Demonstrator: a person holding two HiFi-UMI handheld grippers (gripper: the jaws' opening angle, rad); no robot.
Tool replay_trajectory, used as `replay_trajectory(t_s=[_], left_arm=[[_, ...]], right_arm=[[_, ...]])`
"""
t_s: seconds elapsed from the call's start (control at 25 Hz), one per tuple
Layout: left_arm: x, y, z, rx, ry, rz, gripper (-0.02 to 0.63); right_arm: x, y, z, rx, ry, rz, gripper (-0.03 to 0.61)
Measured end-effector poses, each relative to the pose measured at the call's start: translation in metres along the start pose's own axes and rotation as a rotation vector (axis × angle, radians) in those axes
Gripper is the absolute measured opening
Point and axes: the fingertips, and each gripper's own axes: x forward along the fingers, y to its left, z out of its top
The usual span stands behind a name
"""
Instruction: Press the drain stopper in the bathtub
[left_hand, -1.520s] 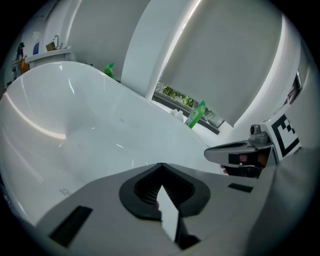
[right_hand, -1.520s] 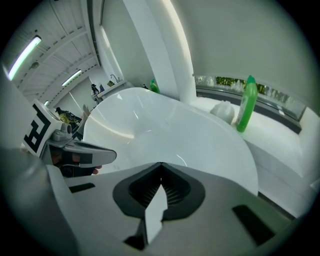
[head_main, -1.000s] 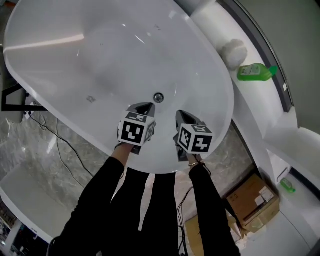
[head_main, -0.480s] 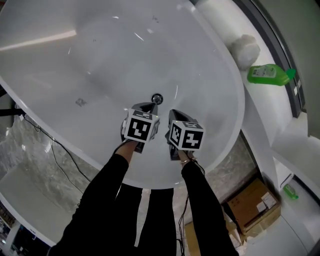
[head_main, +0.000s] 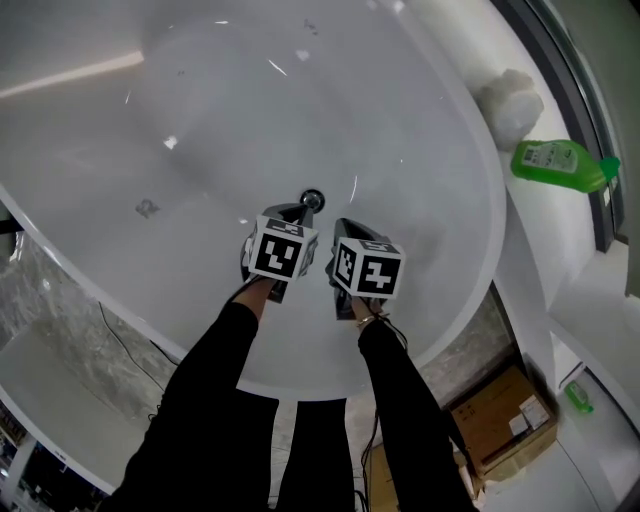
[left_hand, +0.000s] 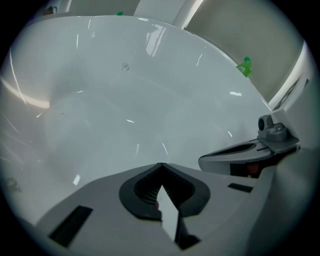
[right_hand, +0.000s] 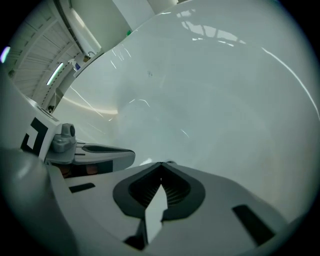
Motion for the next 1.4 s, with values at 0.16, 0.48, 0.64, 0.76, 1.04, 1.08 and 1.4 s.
replay_trajectory(t_s=[0.16,0.48,0.64,0.76,1.04,1.08,1.4], left_arm=[[0.02,0.004,-0.007,0.014,0.017,0.0,0.008],[0.06,0.013,-0.03,-0.004,0.065,0.013,0.006],[0.074,0.014,-0.039,-0.02,0.076,0.012,0.006],[0.084,0.015,-0.044,-0.031,0.087,0.013,0.007],[0.107,0.021,-0.049,-0.058,0.088,0.017,0.007],[0.11,0.022,-0.05,-0.061,0.091,0.019,0.006],[0.13,0.033,-0.054,-0.111,0.11,0.036,0.007]], right_arm=[[0.014,-0.007,-0.003,-0.002,0.016,0.007,0.002],[0.041,-0.023,-0.011,0.012,0.039,0.029,0.002],[0.052,-0.03,-0.018,0.024,0.056,0.035,0.002],[0.062,-0.031,-0.022,0.029,0.075,0.043,0.002],[0.081,-0.034,-0.026,0.031,0.1,0.057,0.002],[0.083,-0.035,-0.026,0.032,0.103,0.059,0.002],[0.097,-0.041,-0.03,0.008,0.132,0.059,0.002]])
